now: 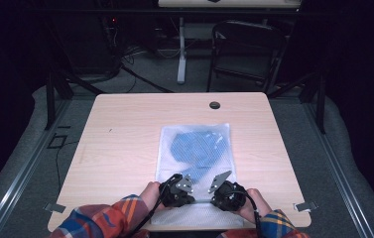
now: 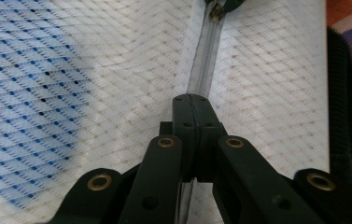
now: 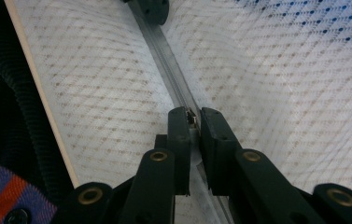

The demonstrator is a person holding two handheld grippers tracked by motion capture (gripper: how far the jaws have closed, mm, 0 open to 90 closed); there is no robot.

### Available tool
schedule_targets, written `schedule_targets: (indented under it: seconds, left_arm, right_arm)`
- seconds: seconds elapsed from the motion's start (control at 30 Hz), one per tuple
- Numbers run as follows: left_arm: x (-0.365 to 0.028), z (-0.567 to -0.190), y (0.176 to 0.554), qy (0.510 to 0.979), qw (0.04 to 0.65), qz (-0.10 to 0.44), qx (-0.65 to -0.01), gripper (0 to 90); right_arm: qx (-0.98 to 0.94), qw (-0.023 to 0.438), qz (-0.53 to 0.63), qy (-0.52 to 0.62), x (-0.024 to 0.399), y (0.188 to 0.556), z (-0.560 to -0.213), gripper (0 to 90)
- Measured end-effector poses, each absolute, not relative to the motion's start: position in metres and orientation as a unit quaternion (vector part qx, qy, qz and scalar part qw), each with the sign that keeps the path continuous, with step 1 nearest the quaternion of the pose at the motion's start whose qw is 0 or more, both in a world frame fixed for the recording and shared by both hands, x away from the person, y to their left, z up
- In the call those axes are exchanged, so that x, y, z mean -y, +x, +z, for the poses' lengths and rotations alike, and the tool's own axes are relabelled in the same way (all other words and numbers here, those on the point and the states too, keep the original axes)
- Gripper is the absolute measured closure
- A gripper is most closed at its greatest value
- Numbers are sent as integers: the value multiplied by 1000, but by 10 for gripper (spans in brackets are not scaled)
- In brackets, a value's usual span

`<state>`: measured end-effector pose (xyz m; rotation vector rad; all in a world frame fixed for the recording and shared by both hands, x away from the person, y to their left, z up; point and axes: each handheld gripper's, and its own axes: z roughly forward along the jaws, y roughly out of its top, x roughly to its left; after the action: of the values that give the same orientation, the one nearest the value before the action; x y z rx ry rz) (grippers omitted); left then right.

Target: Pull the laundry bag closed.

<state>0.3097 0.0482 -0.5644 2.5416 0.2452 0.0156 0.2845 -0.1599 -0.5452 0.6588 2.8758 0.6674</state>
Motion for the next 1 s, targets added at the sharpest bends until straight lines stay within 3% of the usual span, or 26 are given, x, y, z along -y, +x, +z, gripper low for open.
schedule_targets:
  seconds: [1.0]
  left_arm:
    - [-49,-565,311,952,291,-1,-90,900]
  right_arm:
    - [-944,55,209,250,195,287,-536,829]
